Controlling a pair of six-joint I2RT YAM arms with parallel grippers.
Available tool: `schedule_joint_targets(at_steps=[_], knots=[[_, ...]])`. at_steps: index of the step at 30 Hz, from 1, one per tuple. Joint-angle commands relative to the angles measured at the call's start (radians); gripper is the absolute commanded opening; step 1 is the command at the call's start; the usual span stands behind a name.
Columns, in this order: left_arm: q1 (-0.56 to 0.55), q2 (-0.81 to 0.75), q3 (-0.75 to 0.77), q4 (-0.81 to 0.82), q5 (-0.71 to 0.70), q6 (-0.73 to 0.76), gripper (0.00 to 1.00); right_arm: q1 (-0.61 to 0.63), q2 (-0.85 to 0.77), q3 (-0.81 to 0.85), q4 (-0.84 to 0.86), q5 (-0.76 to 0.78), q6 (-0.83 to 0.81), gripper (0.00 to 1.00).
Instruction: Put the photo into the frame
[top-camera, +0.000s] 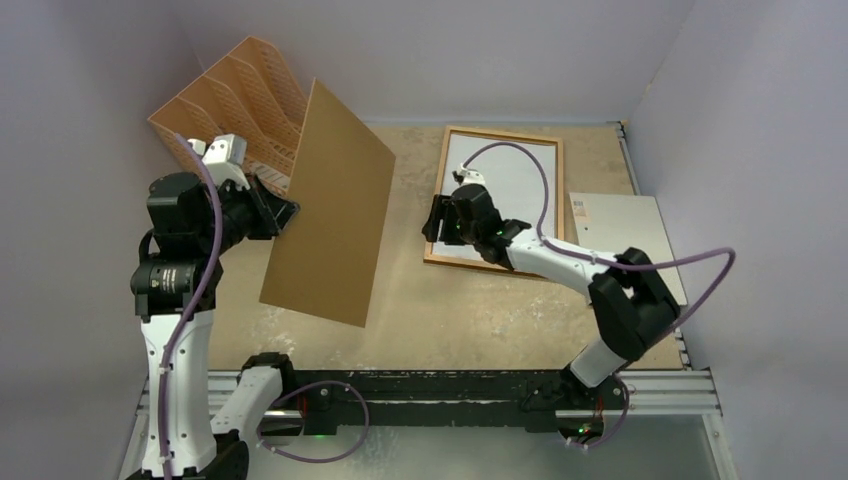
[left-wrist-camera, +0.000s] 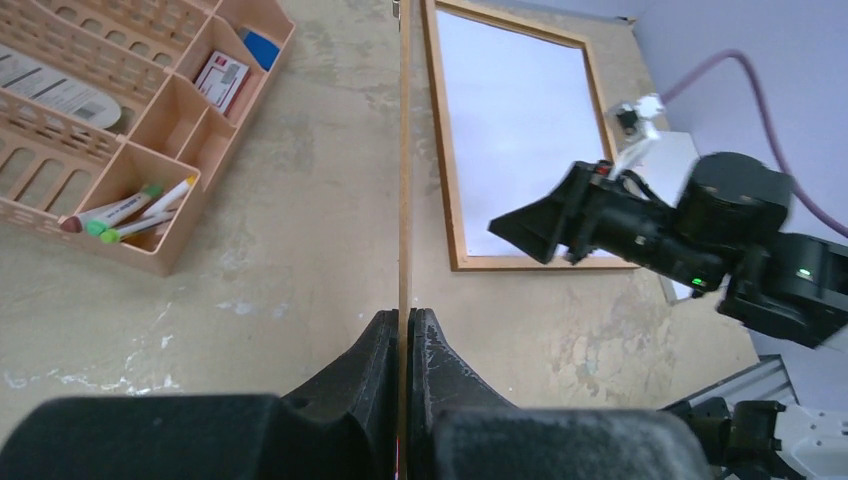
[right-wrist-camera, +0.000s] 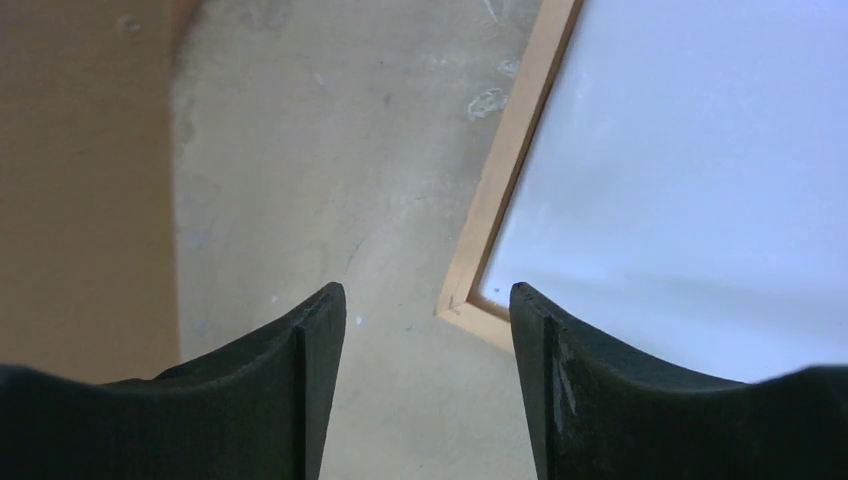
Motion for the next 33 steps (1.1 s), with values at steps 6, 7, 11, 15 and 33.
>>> schedule_joint_targets(at_steps=[6, 7, 11, 15, 33], knots=[[-0.002, -0.062, 0.102, 0.097, -0.036, -0.055, 0.0, 0.005, 0.177, 0.121, -0.116, 0.078, -0.081, 0.6], [-0.003, -0.066, 0.105, 0.103, -0.041, -0.057, 0.0, 0.005, 0.189, 0.132, -0.118, 0.072, -0.09, 0.59], [-0.002, -0.07, 0.104, 0.135, -0.054, -0.065, 0.0, 0.005, 0.231, 0.161, -0.128, 0.041, -0.11, 0.46], [-0.002, -0.06, 0.08, 0.167, -0.051, -0.069, 0.0, 0.01, 0.258, 0.17, -0.123, 0.014, -0.122, 0.42], [-0.003, -0.005, -0.012, 0.256, 0.003, -0.086, 0.0, 0.037, 0.268, 0.133, -0.151, -0.189, -0.144, 0.27]])
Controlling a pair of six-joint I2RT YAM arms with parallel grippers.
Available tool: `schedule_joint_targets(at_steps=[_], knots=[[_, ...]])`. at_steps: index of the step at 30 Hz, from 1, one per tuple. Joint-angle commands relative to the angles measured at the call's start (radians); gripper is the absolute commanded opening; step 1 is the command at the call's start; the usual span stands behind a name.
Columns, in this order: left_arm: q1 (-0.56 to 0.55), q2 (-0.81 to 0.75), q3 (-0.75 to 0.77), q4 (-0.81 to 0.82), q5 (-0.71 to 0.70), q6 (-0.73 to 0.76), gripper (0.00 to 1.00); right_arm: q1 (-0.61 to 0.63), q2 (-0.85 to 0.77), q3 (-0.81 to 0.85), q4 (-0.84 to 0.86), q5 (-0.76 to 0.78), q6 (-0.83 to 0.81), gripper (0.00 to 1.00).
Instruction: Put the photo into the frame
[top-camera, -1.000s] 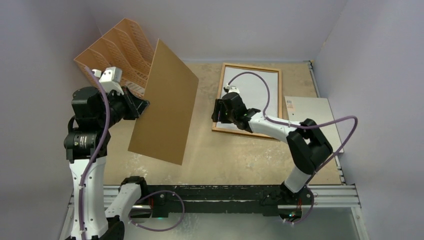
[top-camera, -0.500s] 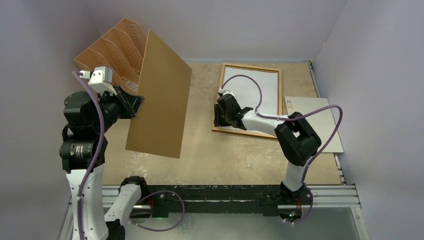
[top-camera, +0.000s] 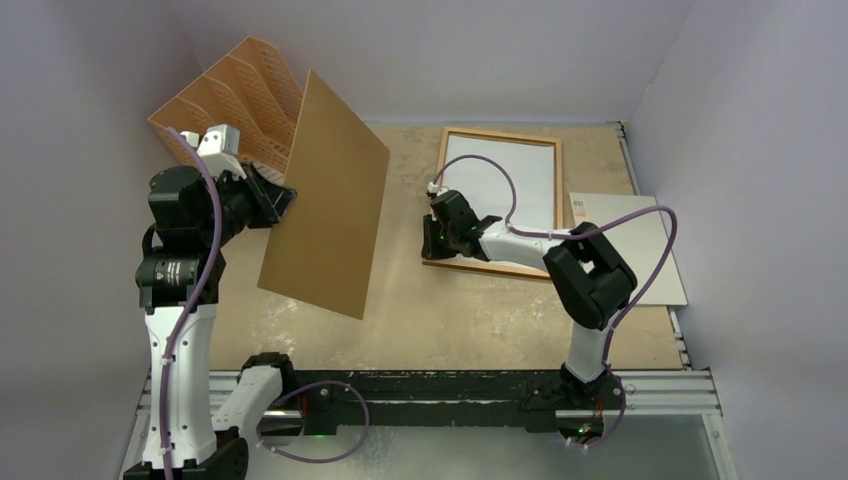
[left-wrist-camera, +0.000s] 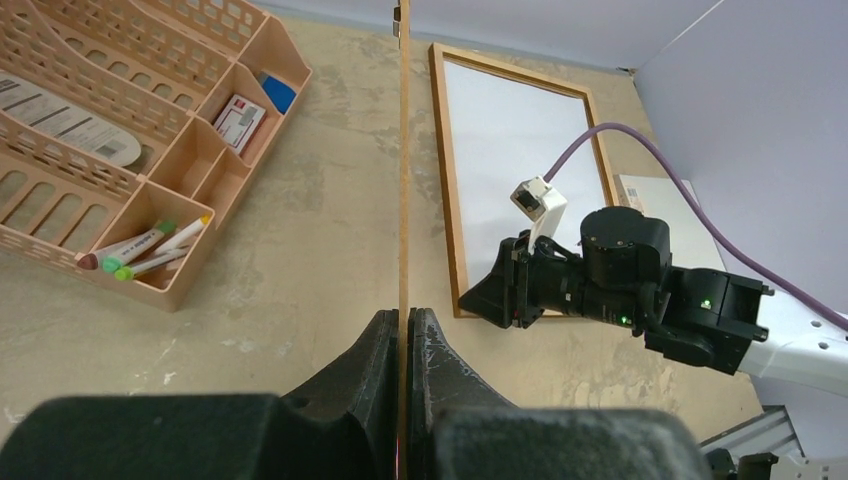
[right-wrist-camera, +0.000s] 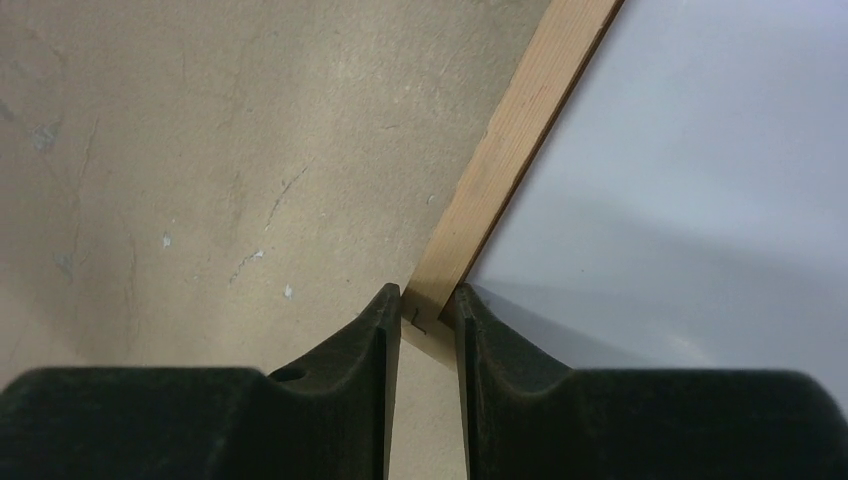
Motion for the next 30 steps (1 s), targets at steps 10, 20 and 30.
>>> schedule_joint_targets(at_steps=[10, 20, 30], knots=[[-0.003, -0.013, -0.038, 0.174, 0.05, -0.046, 0.0, 0.152, 0.005, 0.007, -0.008, -0.156, 0.039, 0.27], [-0.002, -0.002, -0.039, 0.135, 0.037, -0.008, 0.0, 0.191, -0.077, 0.092, -0.142, 0.07, 0.114, 0.45], [-0.002, 0.029, 0.012, 0.093, -0.007, 0.105, 0.0, 0.098, -0.229, 0.137, -0.185, 0.294, 0.178, 0.7]])
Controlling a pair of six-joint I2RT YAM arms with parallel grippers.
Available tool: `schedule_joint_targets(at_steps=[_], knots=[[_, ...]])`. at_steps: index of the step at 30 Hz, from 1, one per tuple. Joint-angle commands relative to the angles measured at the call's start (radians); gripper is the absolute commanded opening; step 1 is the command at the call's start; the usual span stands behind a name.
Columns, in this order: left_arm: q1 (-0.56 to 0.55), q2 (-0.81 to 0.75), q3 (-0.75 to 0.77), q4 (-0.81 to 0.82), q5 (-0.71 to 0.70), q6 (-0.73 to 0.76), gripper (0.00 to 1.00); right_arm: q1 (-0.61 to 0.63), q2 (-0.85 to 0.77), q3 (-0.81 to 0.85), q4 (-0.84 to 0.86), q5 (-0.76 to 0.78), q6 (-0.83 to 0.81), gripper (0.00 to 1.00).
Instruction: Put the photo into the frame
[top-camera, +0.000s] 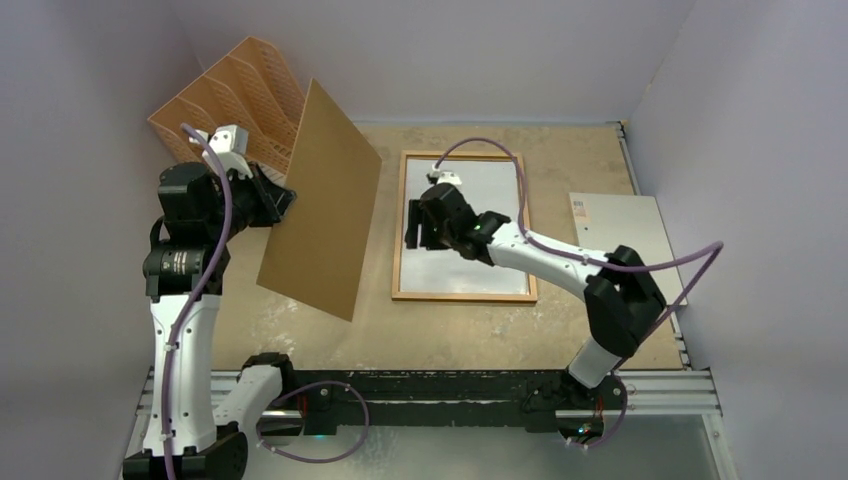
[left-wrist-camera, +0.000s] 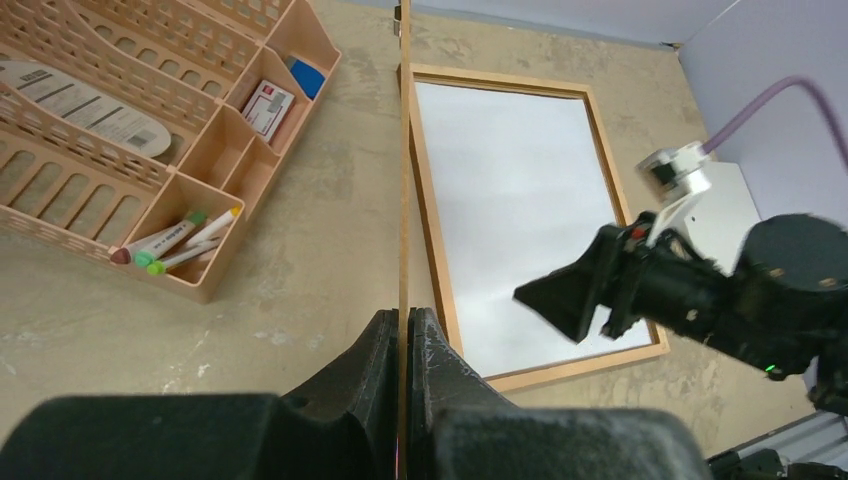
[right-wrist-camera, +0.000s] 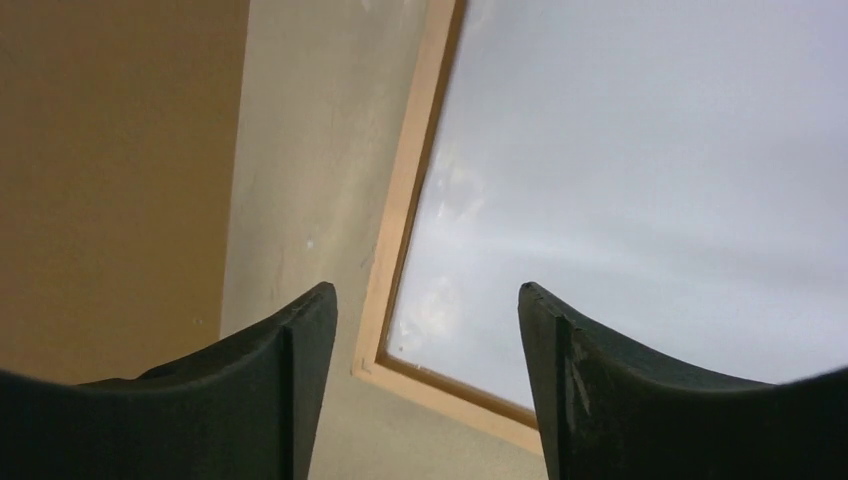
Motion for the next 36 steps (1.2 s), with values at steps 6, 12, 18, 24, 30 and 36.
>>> schedule_joint_targets(at_steps=[6, 12, 18, 24, 30, 36], knots=[[-0.024, 0.072, 0.038, 0.066, -0.064, -0.019, 0.0, -0.038, -0.013, 0.282, -0.068, 0.005, -0.022, 0.81], [-0.171, 0.108, 0.029, 0.104, -0.239, -0.028, 0.0, -0.038, 0.067, 0.447, -0.066, -0.151, -0.01, 0.89], [-0.349, 0.181, 0.042, 0.122, -0.455, -0.054, 0.0, -0.036, 0.095, 0.505, -0.006, -0.241, 0.016, 0.93], [-0.456, 0.256, 0.072, 0.113, -0.547, -0.061, 0.0, -0.038, 0.1, 0.556, -0.003, -0.253, 0.049, 0.94], [-0.471, 0.282, 0.089, 0.116, -0.512, -0.066, 0.0, -0.043, 0.106, 0.598, 0.006, -0.236, 0.082, 0.94], [-0.472, 0.279, 0.084, 0.151, -0.386, -0.056, 0.2, -0.045, 0.165, 0.663, -0.018, -0.198, 0.082, 0.94]])
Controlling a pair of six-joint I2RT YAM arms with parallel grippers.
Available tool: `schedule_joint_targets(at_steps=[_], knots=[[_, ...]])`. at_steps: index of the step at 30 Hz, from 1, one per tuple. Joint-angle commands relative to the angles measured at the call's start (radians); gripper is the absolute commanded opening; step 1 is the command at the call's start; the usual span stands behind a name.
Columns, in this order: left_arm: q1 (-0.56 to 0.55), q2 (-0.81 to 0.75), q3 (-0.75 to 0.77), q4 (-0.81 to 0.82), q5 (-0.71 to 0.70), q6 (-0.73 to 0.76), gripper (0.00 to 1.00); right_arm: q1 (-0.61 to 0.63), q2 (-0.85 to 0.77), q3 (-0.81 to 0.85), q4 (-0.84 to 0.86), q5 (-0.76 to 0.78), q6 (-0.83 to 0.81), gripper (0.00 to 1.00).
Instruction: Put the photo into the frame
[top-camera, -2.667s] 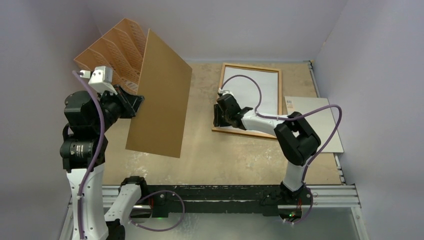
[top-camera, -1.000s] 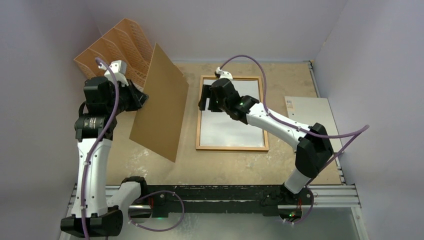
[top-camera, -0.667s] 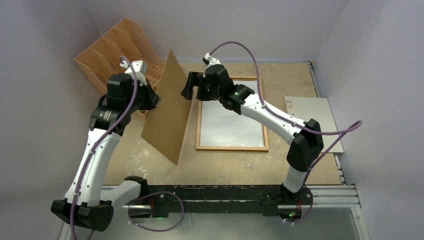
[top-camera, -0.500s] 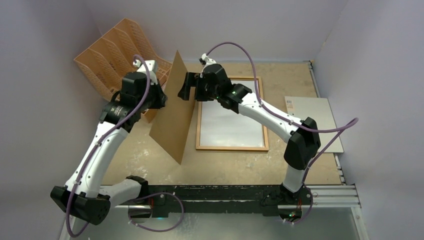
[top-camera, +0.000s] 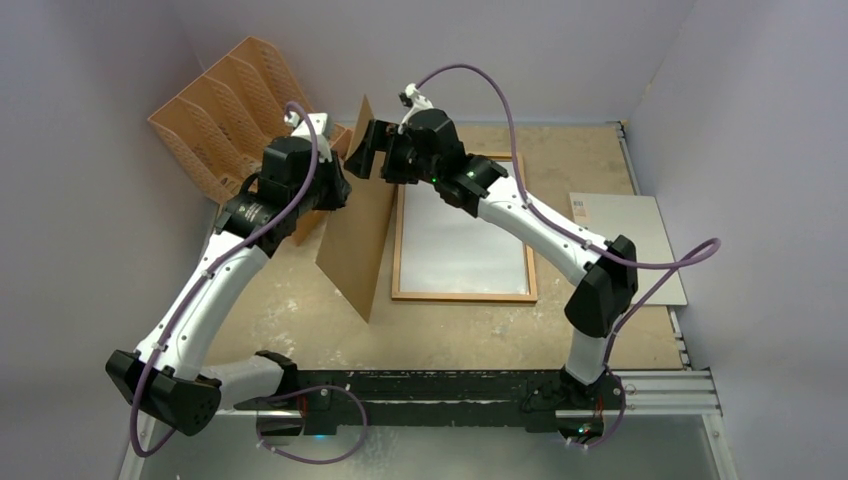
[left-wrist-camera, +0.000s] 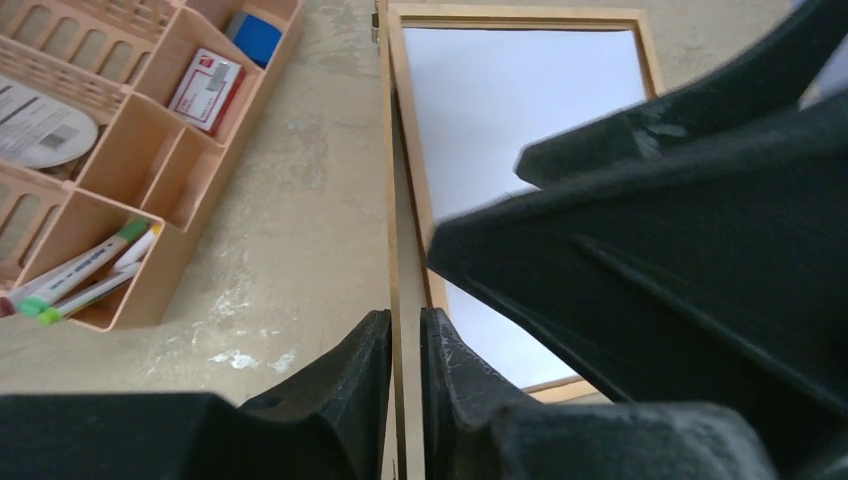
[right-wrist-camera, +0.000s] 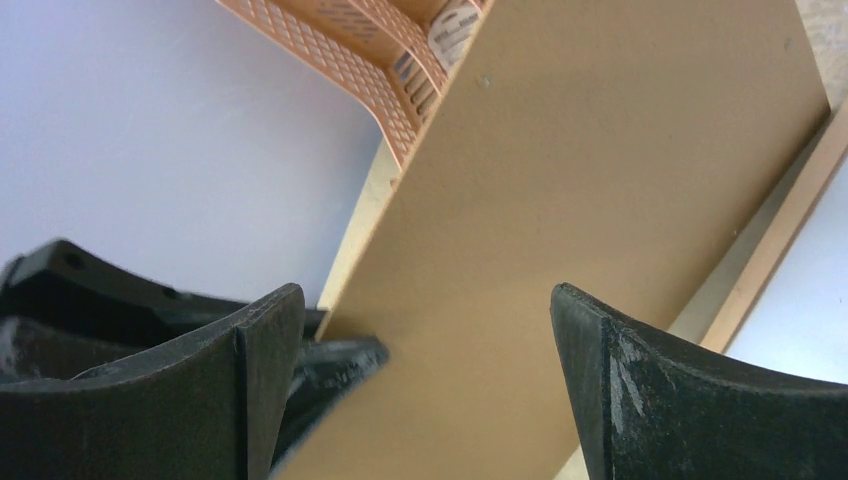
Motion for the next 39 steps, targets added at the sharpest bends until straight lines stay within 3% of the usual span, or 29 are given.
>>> schedule_joint_targets(at_steps=[1, 12, 20, 24, 30, 35, 39], knots=[[-0.007, -0.001, 0.037, 0.069, 0.101, 0.0, 0.21, -0.003, 0.058, 0.096, -0.009, 0.032, 0.006, 0.94], [-0.007, -0.056, 0.031, 0.132, 0.3, 0.017, 0.43, -0.027, 0.099, 0.135, -0.094, 0.068, -0.031, 0.92], [-0.007, -0.101, 0.01, 0.217, 0.45, -0.007, 0.47, -0.111, -0.002, -0.006, -0.072, 0.006, -0.063, 0.75], [-0.007, -0.104, -0.001, 0.233, 0.385, -0.039, 0.49, -0.134, -0.036, -0.014, -0.088, -0.015, -0.112, 0.69], [-0.007, -0.128, -0.044, 0.21, 0.128, -0.112, 0.51, -0.175, -0.05, -0.022, -0.127, -0.072, -0.142, 0.62], [-0.007, -0.135, -0.112, 0.223, 0.091, -0.133, 0.52, -0.189, -0.063, -0.054, -0.14, -0.096, -0.156, 0.45], [-0.007, -0.126, -0.159, 0.223, 0.055, -0.147, 0.52, -0.191, -0.086, -0.081, -0.14, -0.097, -0.175, 0.37]])
